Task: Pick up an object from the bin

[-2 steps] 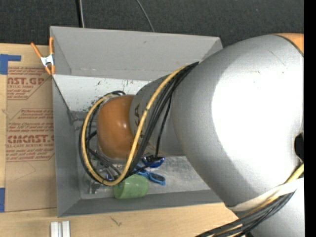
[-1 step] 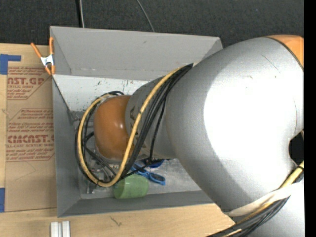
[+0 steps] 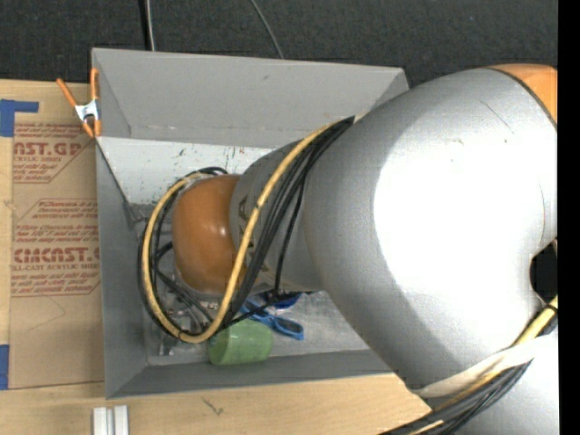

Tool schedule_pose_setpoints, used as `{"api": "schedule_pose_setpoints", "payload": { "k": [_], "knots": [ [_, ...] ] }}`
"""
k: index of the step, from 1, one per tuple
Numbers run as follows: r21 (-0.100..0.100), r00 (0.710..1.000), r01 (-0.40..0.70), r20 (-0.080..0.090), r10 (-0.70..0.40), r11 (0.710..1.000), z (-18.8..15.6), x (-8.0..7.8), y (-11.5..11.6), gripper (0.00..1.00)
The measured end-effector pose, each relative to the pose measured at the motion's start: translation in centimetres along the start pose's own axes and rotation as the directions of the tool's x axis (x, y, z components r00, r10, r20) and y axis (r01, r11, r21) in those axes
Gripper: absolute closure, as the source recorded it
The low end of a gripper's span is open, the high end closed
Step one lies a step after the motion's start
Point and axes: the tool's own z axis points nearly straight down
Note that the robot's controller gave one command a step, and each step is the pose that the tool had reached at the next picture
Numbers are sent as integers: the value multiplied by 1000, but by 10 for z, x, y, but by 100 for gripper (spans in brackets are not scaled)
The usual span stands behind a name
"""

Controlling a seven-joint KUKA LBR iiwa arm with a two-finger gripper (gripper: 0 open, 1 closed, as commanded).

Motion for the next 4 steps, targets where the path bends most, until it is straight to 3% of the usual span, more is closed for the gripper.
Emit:
{"api": "schedule_pose_setpoints", "payload": {
  "k": [2,3,4],
  "knots": [
    [0,1000,0,0,0,1000,0,0,0,100],
    [7,998,-62,-15,62,998,2,-7,6,100],
    [2,998,-63,-10,63,998,2,-49,10,100]
  ]
}}
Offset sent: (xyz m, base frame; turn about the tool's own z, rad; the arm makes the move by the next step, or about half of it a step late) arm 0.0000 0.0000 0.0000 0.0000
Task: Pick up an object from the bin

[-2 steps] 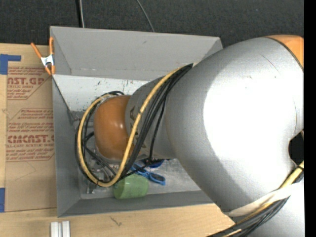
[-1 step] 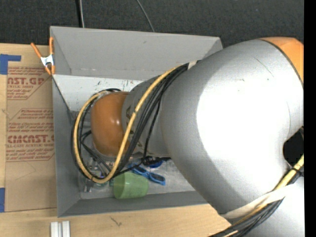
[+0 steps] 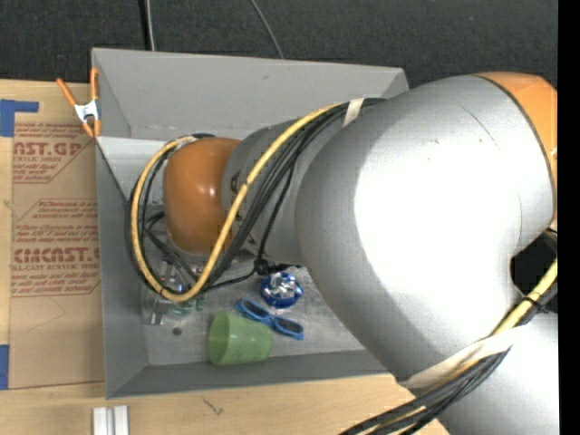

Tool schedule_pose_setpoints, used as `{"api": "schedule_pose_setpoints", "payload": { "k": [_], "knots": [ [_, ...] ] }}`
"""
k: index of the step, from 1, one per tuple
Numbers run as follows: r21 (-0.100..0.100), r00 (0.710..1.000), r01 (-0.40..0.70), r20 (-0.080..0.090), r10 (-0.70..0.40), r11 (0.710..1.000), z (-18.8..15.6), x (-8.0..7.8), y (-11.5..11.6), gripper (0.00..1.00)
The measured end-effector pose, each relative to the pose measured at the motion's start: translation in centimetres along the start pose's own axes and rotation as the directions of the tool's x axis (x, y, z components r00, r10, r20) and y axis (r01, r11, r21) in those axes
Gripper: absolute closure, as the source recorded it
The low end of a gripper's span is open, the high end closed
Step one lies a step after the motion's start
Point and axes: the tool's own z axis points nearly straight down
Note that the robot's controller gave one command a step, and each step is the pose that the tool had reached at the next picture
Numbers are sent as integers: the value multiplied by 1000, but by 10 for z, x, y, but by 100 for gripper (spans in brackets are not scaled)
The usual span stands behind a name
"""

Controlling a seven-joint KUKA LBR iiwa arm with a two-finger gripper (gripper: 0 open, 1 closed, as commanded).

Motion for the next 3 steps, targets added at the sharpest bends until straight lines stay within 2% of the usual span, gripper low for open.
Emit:
{"api": "schedule_pose_setpoints", "payload": {
  "k": [1,2,3],
  "knots": [
    [-4,1000,-12,6,12,1000,-1,-9,-21,100],
    [2,998,-69,4,69,998,-5,22,-57,100],
    [4,999,-45,-5,45,999,-6,53,-2,100]
  ]
}}
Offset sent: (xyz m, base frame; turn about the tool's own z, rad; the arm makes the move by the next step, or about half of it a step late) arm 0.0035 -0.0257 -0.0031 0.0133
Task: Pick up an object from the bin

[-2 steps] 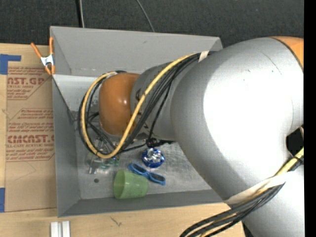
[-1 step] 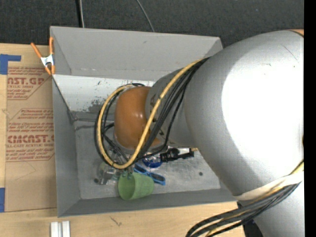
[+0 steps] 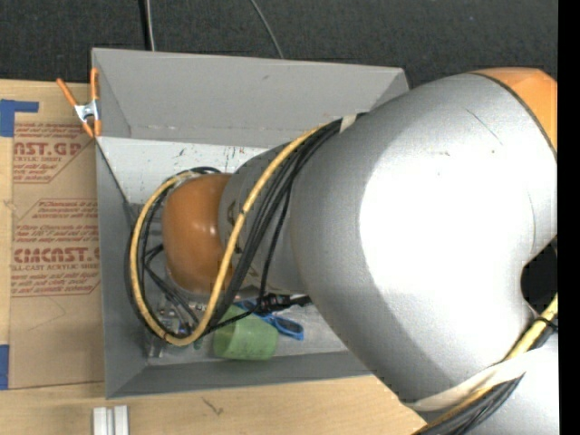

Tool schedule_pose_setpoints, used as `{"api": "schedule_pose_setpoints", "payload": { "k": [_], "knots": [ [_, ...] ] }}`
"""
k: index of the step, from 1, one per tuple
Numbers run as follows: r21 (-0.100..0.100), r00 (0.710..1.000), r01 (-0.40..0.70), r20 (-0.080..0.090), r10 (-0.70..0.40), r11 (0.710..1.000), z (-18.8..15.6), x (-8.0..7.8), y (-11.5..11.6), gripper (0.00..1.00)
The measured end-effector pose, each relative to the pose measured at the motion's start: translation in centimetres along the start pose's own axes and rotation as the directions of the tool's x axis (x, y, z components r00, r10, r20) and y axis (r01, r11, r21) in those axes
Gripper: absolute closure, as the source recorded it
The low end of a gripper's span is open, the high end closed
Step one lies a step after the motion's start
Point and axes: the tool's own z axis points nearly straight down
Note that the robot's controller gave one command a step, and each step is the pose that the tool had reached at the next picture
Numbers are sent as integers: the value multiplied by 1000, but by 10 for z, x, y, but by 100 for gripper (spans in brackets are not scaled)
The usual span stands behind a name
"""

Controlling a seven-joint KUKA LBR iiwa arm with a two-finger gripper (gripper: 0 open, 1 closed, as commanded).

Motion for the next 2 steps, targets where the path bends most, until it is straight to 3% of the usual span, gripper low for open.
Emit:
{"api": "schedule_pose_setpoints", "payload": {
  "k": [2],
  "knots": [
    [3,1000,-5,1,5,1000,0,-2,-3,100]
  ]
}}
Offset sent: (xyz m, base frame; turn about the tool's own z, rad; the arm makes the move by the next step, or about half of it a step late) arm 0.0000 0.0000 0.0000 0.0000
